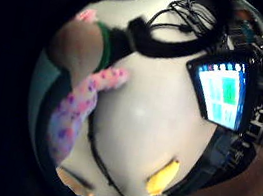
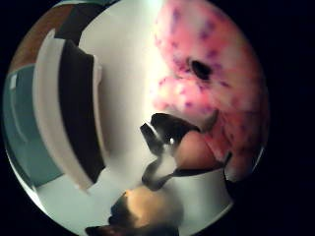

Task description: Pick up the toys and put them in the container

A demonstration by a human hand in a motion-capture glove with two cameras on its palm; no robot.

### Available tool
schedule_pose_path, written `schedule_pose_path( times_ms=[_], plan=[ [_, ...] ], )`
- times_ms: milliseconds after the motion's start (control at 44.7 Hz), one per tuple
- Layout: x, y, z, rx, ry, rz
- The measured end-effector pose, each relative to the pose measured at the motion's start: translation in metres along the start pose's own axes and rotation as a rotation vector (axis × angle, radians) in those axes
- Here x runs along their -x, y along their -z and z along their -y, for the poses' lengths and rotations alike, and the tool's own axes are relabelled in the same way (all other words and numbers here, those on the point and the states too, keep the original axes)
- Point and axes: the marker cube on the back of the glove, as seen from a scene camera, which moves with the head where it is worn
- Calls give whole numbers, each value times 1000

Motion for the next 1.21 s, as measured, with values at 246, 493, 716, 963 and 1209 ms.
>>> schedule_pose_path(
  times_ms=[246, 493, 716, 963, 1209],
  plan=[
    [7, -20, 7, -201, 90, -5],
    [16, -1, -11, -191, 140, 146],
    [54, 96, -57, -272, 228, 181],
    [116, 211, -85, -419, 331, 223],
    [215, 197, -90, -492, 397, 286]
  ],
)
